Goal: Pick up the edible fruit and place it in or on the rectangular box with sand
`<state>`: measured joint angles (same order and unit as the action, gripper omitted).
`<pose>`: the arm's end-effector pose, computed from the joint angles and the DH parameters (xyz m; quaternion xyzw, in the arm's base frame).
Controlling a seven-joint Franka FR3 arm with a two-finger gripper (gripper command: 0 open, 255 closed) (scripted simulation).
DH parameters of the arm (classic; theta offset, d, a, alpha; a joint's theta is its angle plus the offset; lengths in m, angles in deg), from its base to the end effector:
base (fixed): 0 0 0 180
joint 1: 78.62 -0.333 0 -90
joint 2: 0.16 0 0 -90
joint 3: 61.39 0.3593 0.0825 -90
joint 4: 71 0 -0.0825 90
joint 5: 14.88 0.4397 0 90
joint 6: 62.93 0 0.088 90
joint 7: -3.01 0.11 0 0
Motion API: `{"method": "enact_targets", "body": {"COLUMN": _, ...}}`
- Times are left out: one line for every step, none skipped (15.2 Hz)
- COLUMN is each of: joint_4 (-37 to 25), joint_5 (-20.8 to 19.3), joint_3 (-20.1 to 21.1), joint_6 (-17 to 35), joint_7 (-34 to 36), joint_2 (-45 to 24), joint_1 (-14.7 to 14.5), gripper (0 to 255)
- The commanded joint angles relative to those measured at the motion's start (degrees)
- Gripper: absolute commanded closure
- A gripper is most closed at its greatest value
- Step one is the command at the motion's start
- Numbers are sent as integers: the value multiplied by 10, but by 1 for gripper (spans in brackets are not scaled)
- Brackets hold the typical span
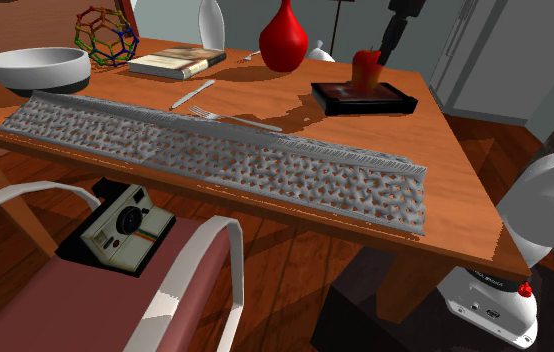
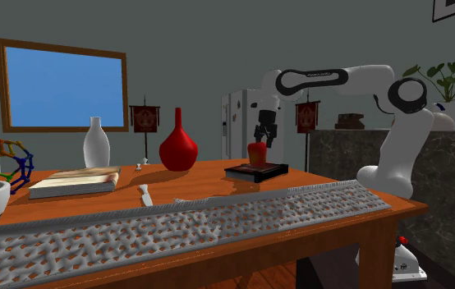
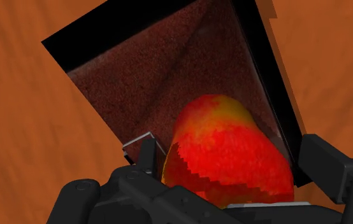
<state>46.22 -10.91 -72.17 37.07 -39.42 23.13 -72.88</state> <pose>0.4569 -0.1454 0.6445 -0.9706 -0.2246 -0.0779 0.0383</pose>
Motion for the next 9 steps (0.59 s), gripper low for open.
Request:
{"method": "enact_targets", "body": {"joint_4": 0, "joint_5": 0, "joint_3": 0, "joint_6": 0, "joint_7": 0, "joint_2": 0, "joint_1": 0, "gripper": 0}}
{"method": "enact_targets", "body": {"joint_4": -20, "joint_5": 0, "joint_3": -1, "joint_6": -19, "joint_7": 0, "joint_2": -1, "joint_1": 0, "gripper": 0}}
{"method": "enact_targets", "body": {"joint_4": -42, "joint_5": 0, "joint_3": -2, "joint_6": -39, "joint_7": 0, "joint_2": -3, "joint_1": 0, "gripper": 0}}
{"method": "enact_targets", "body": {"joint_4": -64, "joint_5": 0, "joint_3": -4, "joint_6": -58, "joint_7": 0, "joint_2": -6, "joint_1": 0, "gripper": 0}}
{"method": "enact_targets", "body": {"joint_4": -82, "joint_5": 0, "joint_3": -5, "joint_6": -73, "joint_7": 0, "joint_2": -9, "joint_1": 1, "gripper": 0}}
{"method": "enact_targets", "body": {"joint_4": -82, "joint_5": 0, "joint_3": -5, "joint_6": -73, "joint_7": 0, "joint_2": -9, "joint_1": 1, "gripper": 0}}
{"method": "enact_targets", "body": {"joint_4": -82, "joint_5": 0, "joint_3": -5, "joint_6": -73, "joint_7": 0, "joint_2": -9, "joint_1": 1, "gripper": 0}}
{"method": "enact_targets", "body": {"joint_4": -82, "joint_5": 0, "joint_3": -5, "joint_6": -73, "joint_7": 0, "joint_2": -9, "joint_1": 1, "gripper": 0}}
{"method": "enact_targets", "body": {"joint_4": -82, "joint_5": 0, "joint_3": -5, "joint_6": -73, "joint_7": 0, "joint_2": -9, "joint_1": 1, "gripper": 0}}
